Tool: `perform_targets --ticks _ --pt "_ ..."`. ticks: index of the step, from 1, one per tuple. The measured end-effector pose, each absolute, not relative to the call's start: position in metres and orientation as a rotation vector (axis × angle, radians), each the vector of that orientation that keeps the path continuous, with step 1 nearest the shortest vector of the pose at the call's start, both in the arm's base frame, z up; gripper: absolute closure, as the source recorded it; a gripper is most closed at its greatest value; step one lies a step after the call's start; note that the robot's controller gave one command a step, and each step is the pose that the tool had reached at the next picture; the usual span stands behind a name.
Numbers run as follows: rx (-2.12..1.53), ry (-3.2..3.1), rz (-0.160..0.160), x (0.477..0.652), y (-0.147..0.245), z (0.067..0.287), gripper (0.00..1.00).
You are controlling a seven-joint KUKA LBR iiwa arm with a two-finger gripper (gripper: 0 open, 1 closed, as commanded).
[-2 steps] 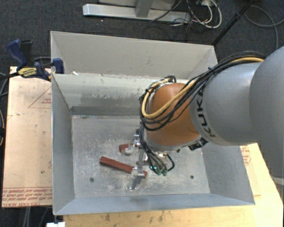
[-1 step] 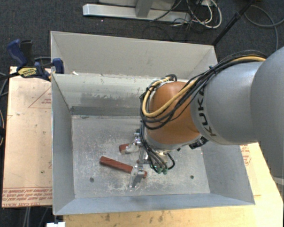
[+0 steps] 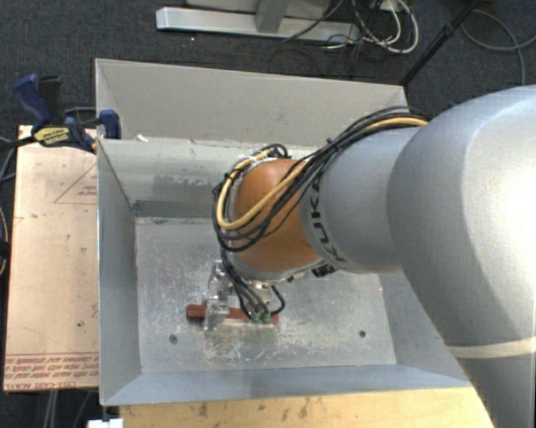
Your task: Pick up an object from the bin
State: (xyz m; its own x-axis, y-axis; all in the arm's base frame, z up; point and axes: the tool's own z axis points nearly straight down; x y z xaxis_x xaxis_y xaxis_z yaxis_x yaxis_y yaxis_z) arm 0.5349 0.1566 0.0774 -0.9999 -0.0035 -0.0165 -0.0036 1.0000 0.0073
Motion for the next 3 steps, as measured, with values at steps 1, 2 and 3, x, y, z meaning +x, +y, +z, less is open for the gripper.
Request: perform_targets --ticks 1,2,3 --pt "-0.005 3.125 0.012 0.535 0.157 0.077 1.00" --pt "0.113 3.138 0.002 0.539 0.149 0.200 1.00" --pt "0.114 3.138 0.002 0.539 0.149 0.200 1.00"
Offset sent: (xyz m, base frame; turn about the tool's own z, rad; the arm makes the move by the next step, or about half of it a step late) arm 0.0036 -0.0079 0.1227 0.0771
